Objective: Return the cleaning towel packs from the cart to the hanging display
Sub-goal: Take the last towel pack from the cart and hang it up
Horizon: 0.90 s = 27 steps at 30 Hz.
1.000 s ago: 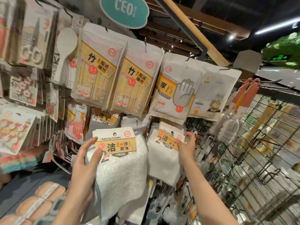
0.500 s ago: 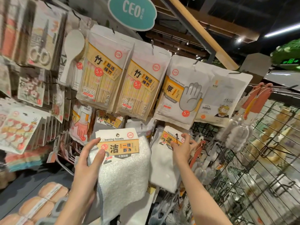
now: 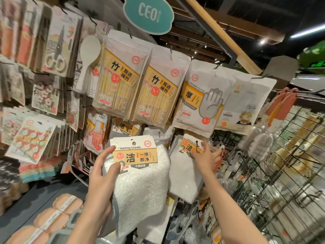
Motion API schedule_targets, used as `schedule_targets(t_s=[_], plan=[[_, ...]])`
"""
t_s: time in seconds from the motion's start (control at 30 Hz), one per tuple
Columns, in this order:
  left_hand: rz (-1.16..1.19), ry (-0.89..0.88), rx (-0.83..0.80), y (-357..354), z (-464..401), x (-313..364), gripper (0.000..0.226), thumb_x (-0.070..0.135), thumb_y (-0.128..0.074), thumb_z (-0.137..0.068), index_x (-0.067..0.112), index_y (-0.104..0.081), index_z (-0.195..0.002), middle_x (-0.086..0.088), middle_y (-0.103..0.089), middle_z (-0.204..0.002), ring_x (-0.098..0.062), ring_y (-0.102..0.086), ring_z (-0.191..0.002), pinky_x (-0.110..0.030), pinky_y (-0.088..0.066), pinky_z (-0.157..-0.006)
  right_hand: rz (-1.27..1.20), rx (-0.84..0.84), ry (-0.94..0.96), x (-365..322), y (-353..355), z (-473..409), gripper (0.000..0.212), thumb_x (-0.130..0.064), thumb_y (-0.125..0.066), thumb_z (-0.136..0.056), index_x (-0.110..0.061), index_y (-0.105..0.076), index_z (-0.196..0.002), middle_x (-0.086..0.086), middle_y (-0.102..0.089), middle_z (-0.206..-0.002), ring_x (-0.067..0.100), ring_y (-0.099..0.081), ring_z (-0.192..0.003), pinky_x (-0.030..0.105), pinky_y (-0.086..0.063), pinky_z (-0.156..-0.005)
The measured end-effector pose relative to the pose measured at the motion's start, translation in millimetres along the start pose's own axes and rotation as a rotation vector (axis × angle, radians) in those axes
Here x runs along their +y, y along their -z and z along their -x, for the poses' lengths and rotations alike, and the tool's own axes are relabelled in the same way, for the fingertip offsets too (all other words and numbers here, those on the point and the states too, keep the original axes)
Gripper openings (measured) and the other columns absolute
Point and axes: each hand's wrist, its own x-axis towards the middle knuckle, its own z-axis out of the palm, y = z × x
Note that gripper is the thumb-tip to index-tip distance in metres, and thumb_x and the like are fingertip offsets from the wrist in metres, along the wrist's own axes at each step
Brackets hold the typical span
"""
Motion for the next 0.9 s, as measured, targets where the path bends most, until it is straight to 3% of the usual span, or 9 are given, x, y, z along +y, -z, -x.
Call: schedule_targets(t_s=[0.27,0.37,0.47,0.53,0.6,0.67,0.73,0.83,0.9], plan=[[0.032,0.003,-0.044,4.7,10.2,0.7,0.049,0.014,-0.06,-0.09,0.057,-0.056,-0.113,0.013,-0.054,-0.133,-0.015,-0.053,-0.121,-0.045,-0.04,-0.104,-0.275,-0.089,0.22,-39.8,35.4,61.2,0.035,-0.033,-0.071,-0.081,-0.032,-0.054,-0.112,0.001,-0.028,-0.127,0.023,-0.025,-0.13,0.039,-0.027,-0.109],[0.071,-0.004,-0.059,3.4,16.4,3.3,0.05,0.012,-0.061,-0.089,0.056,-0.057,-0.112,0.013,-0.057,-0.13,-0.015,-0.056,-0.118,-0.041,-0.043,-0.1,-0.353,-0.238,0.297,-64.2,46.0,87.7,0.029,-0.034,-0.065,-0.086,-0.034,-0.055,-0.113,-0.001,-0.034,-0.13,0.018,-0.031,-0.129,0.036,-0.026,-0.111],[0.104,-0.009,-0.073,0.8,24.2,6.0,0.051,0.008,-0.06,-0.089,0.055,-0.059,-0.11,0.01,-0.061,-0.125,-0.012,-0.062,-0.109,-0.033,-0.049,-0.088,-0.29,-0.47,0.362,-80.3,48.5,111.7,0.037,-0.038,-0.062,-0.086,-0.034,-0.054,-0.122,-0.001,-0.038,-0.138,0.017,-0.035,-0.13,0.042,-0.03,-0.111],[0.124,-0.018,-0.069,-0.4,28.6,6.1,0.05,0.007,-0.06,-0.089,0.053,-0.06,-0.109,0.008,-0.062,-0.125,-0.012,-0.064,-0.105,-0.031,-0.05,-0.082,-0.228,-0.572,0.4,-83.1,45.6,124.8,0.047,-0.04,-0.064,-0.085,-0.031,-0.05,-0.129,-0.003,-0.037,-0.139,0.012,-0.033,-0.128,0.027,-0.03,-0.109],[0.143,-0.017,-0.07,-1.2,32.4,5.2,0.048,0.007,-0.06,-0.089,0.05,-0.06,-0.11,0.005,-0.062,-0.125,-0.016,-0.065,-0.105,-0.035,-0.052,-0.083,-0.245,-0.6,0.398,-84.1,43.8,134.6,0.053,-0.037,-0.068,-0.082,-0.029,-0.049,-0.131,-0.005,-0.038,-0.133,0.006,-0.035,-0.123,-0.002,-0.026,-0.091],[0.168,-0.01,-0.071,-1.2,35.8,3.9,0.046,0.007,-0.06,-0.089,0.046,-0.06,-0.111,0.003,-0.063,-0.123,-0.018,-0.067,-0.102,-0.031,-0.055,-0.077,-0.26,-0.572,0.418,-83.6,44.2,139.8,0.057,-0.032,-0.073,-0.079,-0.026,-0.051,-0.13,-0.005,-0.041,-0.129,0.003,-0.037,-0.119,-0.01,-0.023,-0.08],[0.183,-0.012,-0.065,-0.6,38.4,3.1,0.045,0.007,-0.06,-0.089,0.045,-0.06,-0.112,0.004,-0.064,-0.121,-0.016,-0.068,-0.098,-0.027,-0.055,-0.071,-0.257,-0.536,0.467,-82.1,45.2,143.2,0.056,-0.027,-0.078,-0.075,-0.025,-0.054,-0.125,-0.004,-0.044,-0.128,0.001,-0.038,-0.115,-0.01,-0.022,-0.082],[0.187,-0.01,-0.051,0.5,39.8,2.2,0.045,0.006,-0.06,-0.089,0.044,-0.059,-0.113,0.005,-0.064,-0.121,-0.019,-0.068,-0.1,-0.035,-0.054,-0.077,-0.331,-0.479,0.48,-80.5,45.9,150.5,0.052,-0.022,-0.081,-0.069,-0.036,-0.05,-0.108,-0.007,-0.045,-0.122,0.001,-0.042,-0.109,-0.005,-0.028,-0.084],[0.19,-0.01,-0.039,0.2,40.3,2.2,0.044,0.005,-0.062,-0.088,0.043,-0.06,-0.112,0.012,-0.066,-0.115,-0.017,-0.069,-0.098,-0.034,-0.055,-0.075,-0.405,-0.452,0.45,-79.7,45.3,154.5,0.049,-0.017,-0.082,-0.068,-0.038,-0.048,-0.096,-0.008,-0.049,-0.113,0.004,-0.05,-0.102,0.009,-0.041,-0.084]])
